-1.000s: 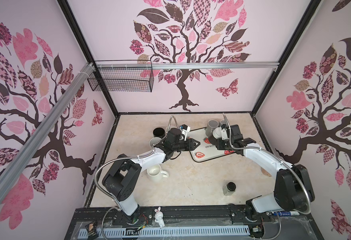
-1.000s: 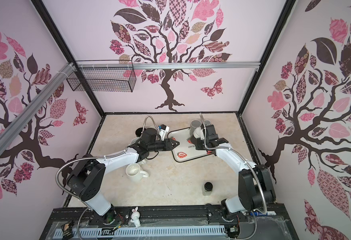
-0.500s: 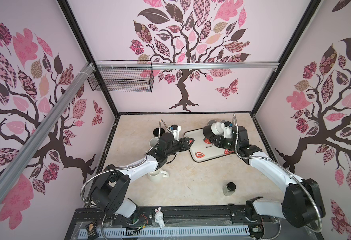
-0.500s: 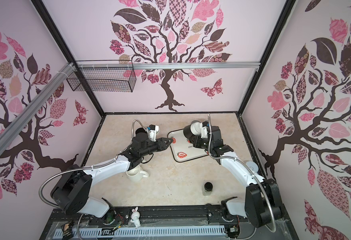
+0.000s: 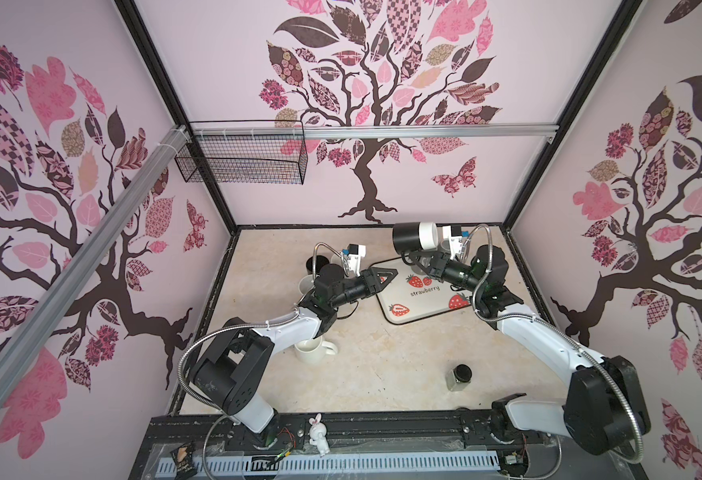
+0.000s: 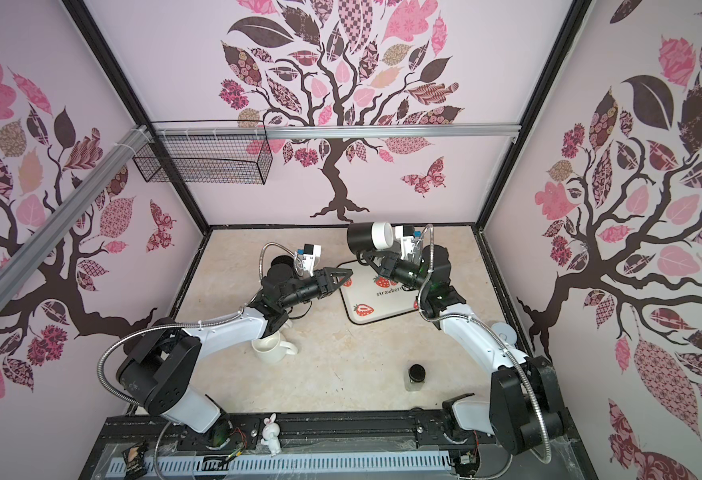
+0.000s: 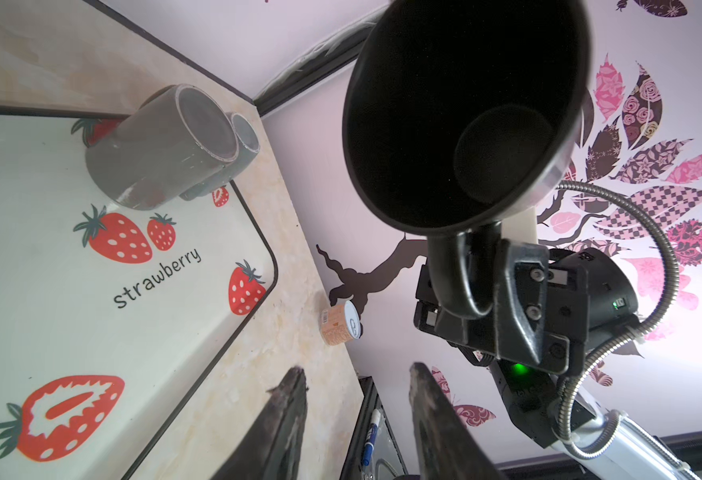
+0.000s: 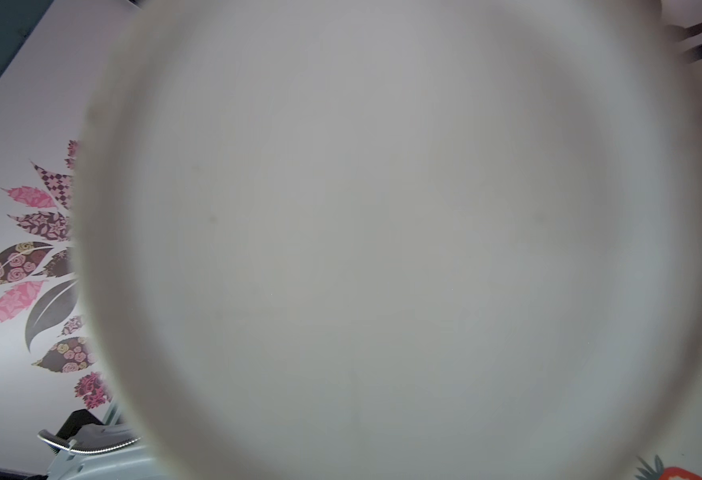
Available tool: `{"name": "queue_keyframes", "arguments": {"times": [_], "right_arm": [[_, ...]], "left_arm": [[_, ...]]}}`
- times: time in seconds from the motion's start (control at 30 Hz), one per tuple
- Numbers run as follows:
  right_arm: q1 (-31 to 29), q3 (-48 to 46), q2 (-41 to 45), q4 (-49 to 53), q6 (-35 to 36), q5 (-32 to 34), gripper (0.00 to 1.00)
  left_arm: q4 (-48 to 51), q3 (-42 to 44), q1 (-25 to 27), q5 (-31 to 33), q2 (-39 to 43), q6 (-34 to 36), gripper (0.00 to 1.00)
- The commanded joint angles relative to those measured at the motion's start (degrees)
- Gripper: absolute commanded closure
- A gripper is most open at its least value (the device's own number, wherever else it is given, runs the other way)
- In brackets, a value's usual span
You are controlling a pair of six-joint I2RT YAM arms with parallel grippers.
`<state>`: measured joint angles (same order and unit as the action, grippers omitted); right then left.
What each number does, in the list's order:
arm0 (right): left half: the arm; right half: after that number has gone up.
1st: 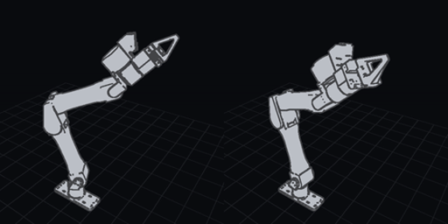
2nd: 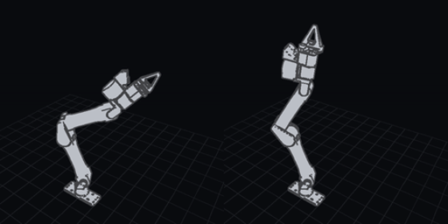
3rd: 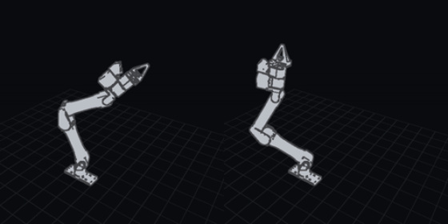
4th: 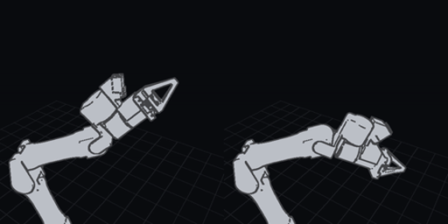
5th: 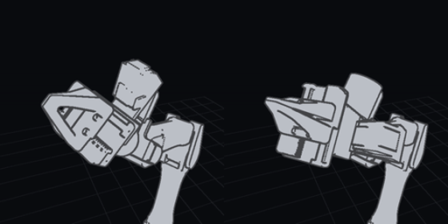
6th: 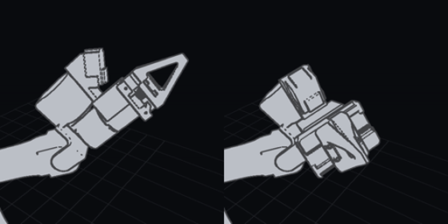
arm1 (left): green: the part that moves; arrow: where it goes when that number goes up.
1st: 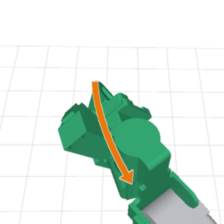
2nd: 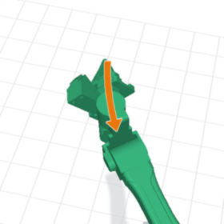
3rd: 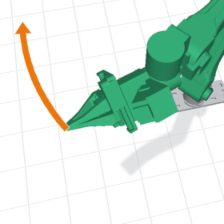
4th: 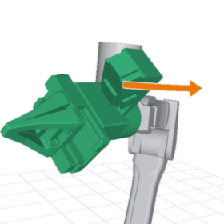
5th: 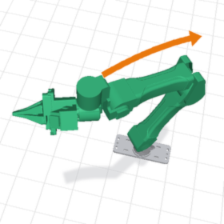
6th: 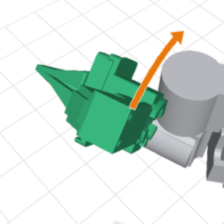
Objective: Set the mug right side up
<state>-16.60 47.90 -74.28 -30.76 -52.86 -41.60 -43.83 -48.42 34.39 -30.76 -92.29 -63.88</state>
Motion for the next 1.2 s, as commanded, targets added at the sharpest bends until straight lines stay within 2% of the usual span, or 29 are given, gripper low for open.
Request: {"name": "queue_keyframes", "arguments": {"times": [0.0, 0.6, 0.8, 0.87, 0.97, 1.07, 1.17], "right_arm": [[-1.0, 1.0, 0.4, -8.6, -2.3, -2.5, 1.00], [-3.6, 0.0, -0.8, -8.5, -2.3, -3.9, 1.00], [-3.8, 0.1, -0.3, -9.2, -3.5, -3.9, 1.00], [-4.0, 0.0, -0.3, -9.3, -3.7, -3.9, 1.00], [-4.7, -0.2, -1.1, -9.7, -4.1, -4.1, 1.00], [-5.0, -0.9, -2.2, -12.7, -6.6, -4.3, 1.00], [-4.9, -1.0, -3.4, -14.5, -8.6, -5.2, 1.00]], "left_arm": [[-6.9, -3.4, -0.2, -2.1, -0.7, -3.7, 0.59], [-16.2, -3.9, -0.3, -2.9, -3.2, -10.5, 0.61], [-20.6, -3.2, -0.6, -1.3, -5.3, -15.5, 0.71], [-22.2, -3.8, -0.7, -1.4, -6.1, -16.9, 0.72], [-23.3, -5.2, -0.7, -2.5, -7.0, -18.2, 0.69], [-23.2, -6.2, -0.7, -4.3, -7.3, -18.4, 0.61], [-23.4, -6.3, -0.7, -4.4, -7.1, -18.8, 0.62]]}}
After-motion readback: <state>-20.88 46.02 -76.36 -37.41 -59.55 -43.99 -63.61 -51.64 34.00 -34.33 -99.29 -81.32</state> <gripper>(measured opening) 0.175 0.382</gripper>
